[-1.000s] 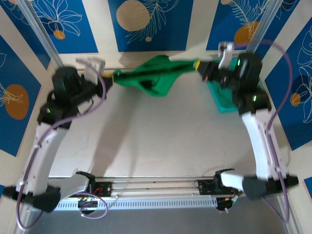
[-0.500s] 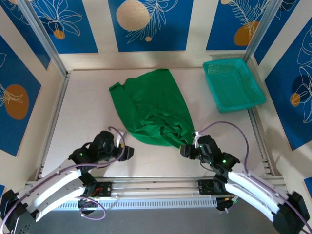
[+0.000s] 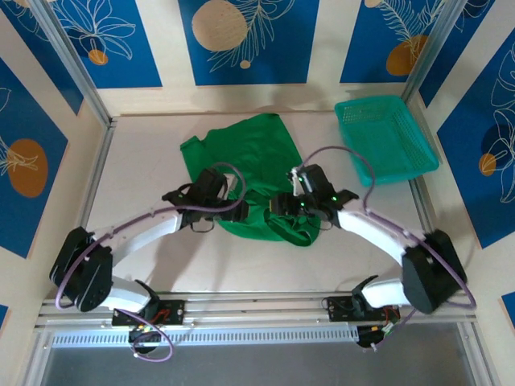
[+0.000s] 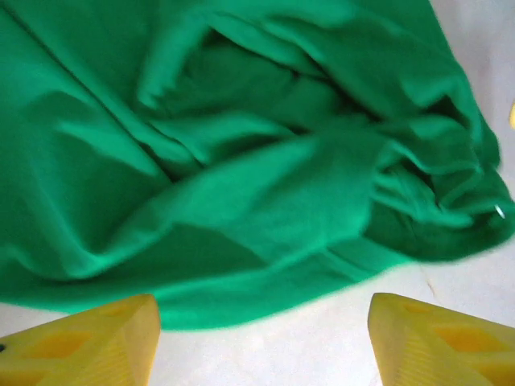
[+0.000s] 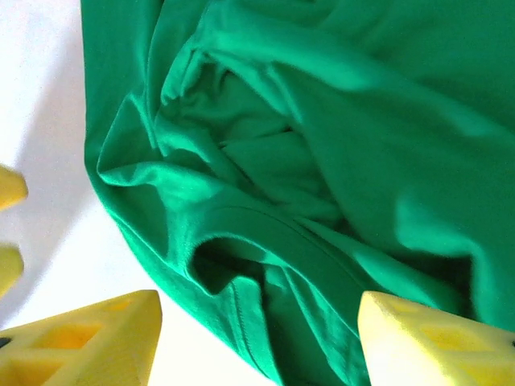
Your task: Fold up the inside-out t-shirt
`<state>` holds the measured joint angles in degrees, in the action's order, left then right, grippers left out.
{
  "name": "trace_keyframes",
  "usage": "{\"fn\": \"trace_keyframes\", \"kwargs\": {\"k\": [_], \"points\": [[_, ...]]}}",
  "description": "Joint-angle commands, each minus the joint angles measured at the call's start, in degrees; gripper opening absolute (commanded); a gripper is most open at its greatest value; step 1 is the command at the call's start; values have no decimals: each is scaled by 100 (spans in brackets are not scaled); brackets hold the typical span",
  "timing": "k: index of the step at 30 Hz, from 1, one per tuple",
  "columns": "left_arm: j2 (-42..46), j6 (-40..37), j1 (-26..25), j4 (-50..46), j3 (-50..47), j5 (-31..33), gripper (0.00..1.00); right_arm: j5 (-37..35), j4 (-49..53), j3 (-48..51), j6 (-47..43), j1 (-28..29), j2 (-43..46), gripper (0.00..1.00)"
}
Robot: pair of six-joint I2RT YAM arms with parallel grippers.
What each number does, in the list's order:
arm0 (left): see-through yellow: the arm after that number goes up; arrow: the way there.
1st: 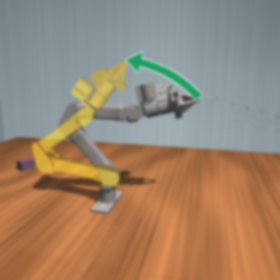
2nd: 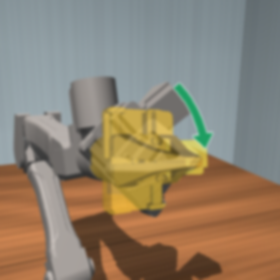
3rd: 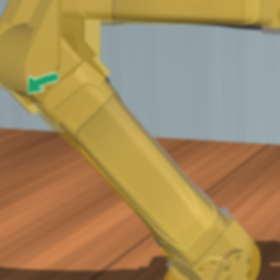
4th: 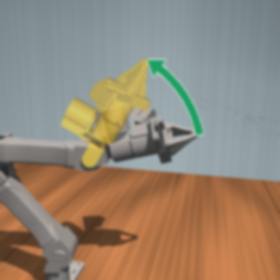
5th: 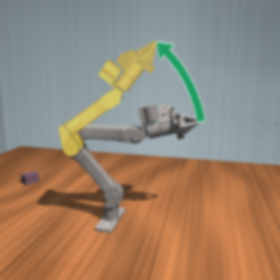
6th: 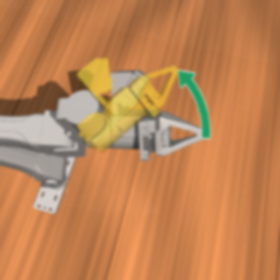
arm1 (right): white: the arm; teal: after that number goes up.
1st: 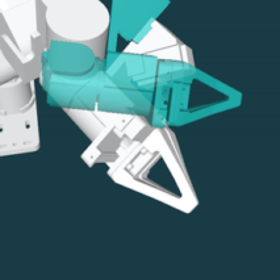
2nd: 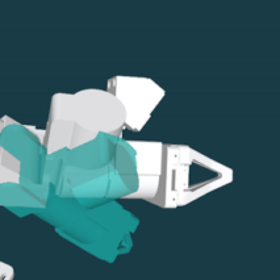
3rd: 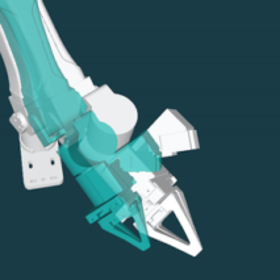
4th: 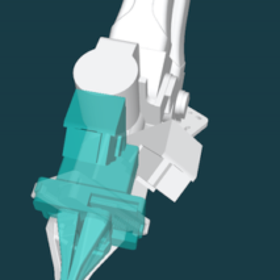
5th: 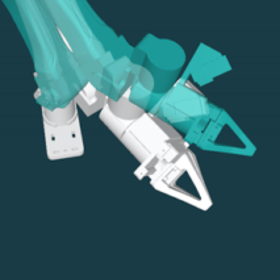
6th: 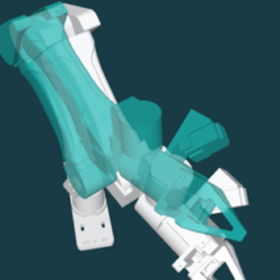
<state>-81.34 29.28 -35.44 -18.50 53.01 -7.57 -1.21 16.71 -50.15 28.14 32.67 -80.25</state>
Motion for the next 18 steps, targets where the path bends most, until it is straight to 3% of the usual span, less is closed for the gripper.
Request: {"fn": "trace_keyframes", "kwargs": {"k": [1, 3, 8, 9, 10, 12, 15, 18], "points": [[-44, 341, 665, 133, 76, -464, 66, 728, 174, -404, -56, 223, -506, 66], [48, 310, 902, 115, 43, -472, 66, 938, -263, -327, 364, 450, -759, 66], [465, 165, 1214, -144, -115, -377, 68, 311, -668, -404, 517, 697, -1359, 64], [570, 167, 1277, -139, -205, -385, 68, 393, -797, -414, 461, 697, -1419, 51], [666, 180, 1335, -137, -294, -385, 68, 635, -826, -468, 416, 697, -1448, 30], [797, 184, 1468, -191, -387, -449, 69, 1131, -714, -607, 387, 796, -1378, 8], [1009, 150, 1631, -416, -368, -581, 70, 1209, -384, -577, 763, 1330, -843, 3], [1120, -10, 1653, -635, -256, -796, 70, 720, -424, -151, 1317, 2128, -332, 4]]}}
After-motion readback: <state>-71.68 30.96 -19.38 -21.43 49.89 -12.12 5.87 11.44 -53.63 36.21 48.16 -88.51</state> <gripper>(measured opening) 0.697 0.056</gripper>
